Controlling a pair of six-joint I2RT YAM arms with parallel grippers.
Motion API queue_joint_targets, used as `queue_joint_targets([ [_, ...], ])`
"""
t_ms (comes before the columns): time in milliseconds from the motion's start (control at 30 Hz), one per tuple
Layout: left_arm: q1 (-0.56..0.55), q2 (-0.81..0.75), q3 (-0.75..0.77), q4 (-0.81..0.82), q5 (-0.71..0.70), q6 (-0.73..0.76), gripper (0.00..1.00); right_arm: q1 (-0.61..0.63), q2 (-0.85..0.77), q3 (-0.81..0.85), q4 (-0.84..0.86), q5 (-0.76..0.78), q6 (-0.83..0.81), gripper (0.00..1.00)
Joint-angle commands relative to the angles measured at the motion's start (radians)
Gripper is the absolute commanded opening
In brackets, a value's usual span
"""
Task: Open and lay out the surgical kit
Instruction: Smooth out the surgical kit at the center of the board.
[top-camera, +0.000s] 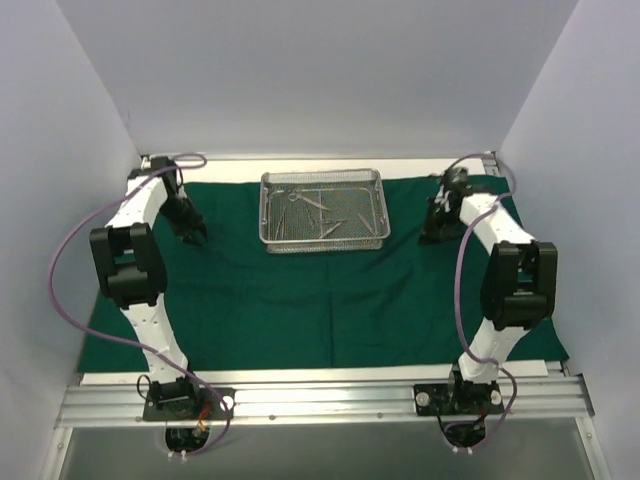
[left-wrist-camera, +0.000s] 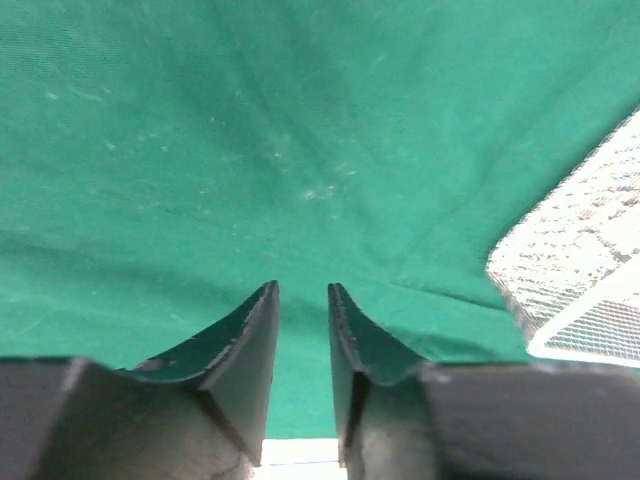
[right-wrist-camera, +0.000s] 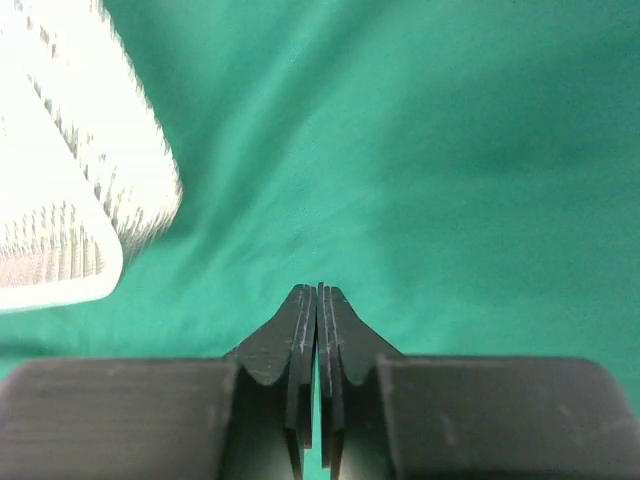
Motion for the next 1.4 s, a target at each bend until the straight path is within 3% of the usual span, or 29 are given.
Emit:
queue_joint_targets([
  [0, -0.005, 0.000, -0.109, 0.098, 0.042, -0.008, 0.33, 0.083, -0.017, -0.120, 0.044, -0.083, -0.002, 0.00],
  [200, -0.003, 0.061, -0.201, 0.124, 0.042, -0.045, 0.28, 0.094, -0.010, -0.310, 0.130, -0.065, 0.060, 0.00],
  [533, 0.013, 0.043, -0.282, 0.099, 0.002, -0.047, 0.24, 0.100, -0.080, -0.421, -0.050, -0.014, 0.045, 0.01],
  [700, 0.012, -0.103, -0.292, 0.087, -0.067, -0.028, 0.27, 0.125, -0.201, -0.337, -0.111, -0.023, 0.019, 0.03],
  [867, -0.014, -0.166, -0.223, 0.109, -0.092, -0.007, 0.34, 0.220, -0.183, -0.190, -0.084, -0.078, -0.004, 0.03],
  [1100, -0.016, -0.008, -0.160, 0.161, -0.044, -0.001, 0.35, 0.413, -0.058, -0.248, 0.081, -0.118, 0.036, 0.00],
  [1367, 0.029, 0.168, -0.066, 0.139, -0.003, -0.011, 0.34, 0.540, -0.004, -0.364, 0.041, -0.105, 0.048, 0.00],
])
